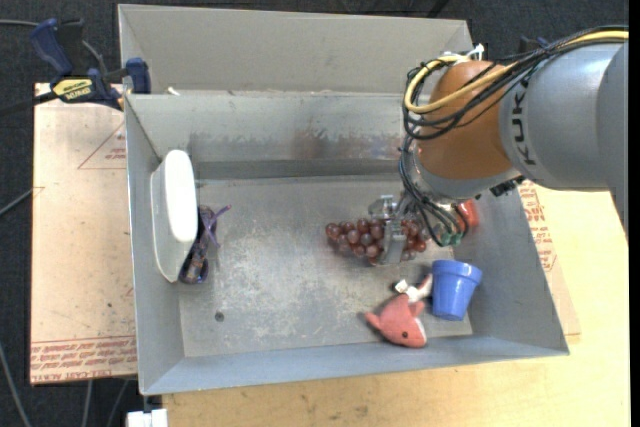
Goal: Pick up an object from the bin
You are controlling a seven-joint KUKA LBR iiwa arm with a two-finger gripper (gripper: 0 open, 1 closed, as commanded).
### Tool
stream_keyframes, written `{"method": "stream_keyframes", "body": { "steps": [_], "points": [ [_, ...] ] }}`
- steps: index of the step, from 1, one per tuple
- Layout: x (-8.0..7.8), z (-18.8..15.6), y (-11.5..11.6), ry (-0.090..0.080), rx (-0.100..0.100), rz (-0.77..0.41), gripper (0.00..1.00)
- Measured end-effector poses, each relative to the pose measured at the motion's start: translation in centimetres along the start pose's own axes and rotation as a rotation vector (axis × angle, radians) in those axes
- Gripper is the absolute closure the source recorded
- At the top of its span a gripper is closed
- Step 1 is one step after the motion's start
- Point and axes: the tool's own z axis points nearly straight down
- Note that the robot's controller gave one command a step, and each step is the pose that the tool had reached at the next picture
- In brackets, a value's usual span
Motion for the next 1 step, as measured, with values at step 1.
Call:
{"method": "stream_keyframes", "body": {
  "steps": [1],
  "points": [
    [-0.17, -2.05, -0.01, -0.006, 0.001, 0.0, 1.0]
  ]
}}
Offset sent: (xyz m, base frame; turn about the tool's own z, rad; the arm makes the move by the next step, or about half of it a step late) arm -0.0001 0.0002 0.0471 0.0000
